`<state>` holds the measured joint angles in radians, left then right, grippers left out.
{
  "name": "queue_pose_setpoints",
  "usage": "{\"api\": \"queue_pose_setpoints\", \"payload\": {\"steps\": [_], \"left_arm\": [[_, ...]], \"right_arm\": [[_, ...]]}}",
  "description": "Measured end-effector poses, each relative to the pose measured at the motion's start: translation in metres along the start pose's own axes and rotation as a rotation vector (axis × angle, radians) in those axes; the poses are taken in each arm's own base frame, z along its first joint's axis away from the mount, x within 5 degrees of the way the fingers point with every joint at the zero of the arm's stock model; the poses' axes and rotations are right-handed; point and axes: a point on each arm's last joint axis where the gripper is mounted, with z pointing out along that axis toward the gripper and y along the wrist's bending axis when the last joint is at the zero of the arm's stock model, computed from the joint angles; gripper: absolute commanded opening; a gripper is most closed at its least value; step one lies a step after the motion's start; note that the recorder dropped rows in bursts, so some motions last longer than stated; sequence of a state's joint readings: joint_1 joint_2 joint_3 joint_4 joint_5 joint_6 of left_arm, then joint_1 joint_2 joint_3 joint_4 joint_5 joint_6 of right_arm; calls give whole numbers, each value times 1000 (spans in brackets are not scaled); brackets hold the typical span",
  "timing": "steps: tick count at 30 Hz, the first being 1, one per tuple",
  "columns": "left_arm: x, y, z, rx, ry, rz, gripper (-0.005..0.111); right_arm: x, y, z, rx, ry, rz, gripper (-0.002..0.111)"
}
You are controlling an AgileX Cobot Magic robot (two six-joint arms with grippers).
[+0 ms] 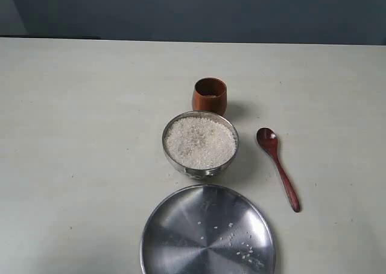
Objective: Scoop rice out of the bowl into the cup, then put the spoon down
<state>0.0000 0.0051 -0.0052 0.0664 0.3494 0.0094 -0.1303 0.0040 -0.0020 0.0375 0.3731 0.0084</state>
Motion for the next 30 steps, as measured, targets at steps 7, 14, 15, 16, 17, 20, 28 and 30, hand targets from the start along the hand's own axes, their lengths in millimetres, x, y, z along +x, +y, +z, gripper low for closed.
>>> {"api": "queue_pose_setpoints", "payload": {"steps": [7, 14, 15, 16, 17, 20, 28, 30], "left_arm": [[0, 0, 0, 0, 0, 0, 1], [0, 0, 0, 0, 0, 0, 1], [0, 0, 0, 0, 0, 0, 1], [0, 0, 0, 0, 0, 0, 1], [0, 0, 0, 0, 0, 0, 1], [-1, 2, 0, -17, -5, 62, 1], [-14, 2, -1, -37, -153, 140, 1], [-21, 0, -2, -8, -230, 27, 1]], "right_arm": [[0, 0, 0, 0, 0, 0, 0], [0, 0, 0, 0, 0, 0, 0], [0, 0, 0, 0, 0, 0, 0], [0, 0, 0, 0, 0, 0, 0], [0, 0, 0, 0, 0, 0, 0], [0, 0, 0, 0, 0, 0, 0], [0, 0, 0, 0, 0, 0, 0], [0, 0, 0, 0, 0, 0, 0]]}}
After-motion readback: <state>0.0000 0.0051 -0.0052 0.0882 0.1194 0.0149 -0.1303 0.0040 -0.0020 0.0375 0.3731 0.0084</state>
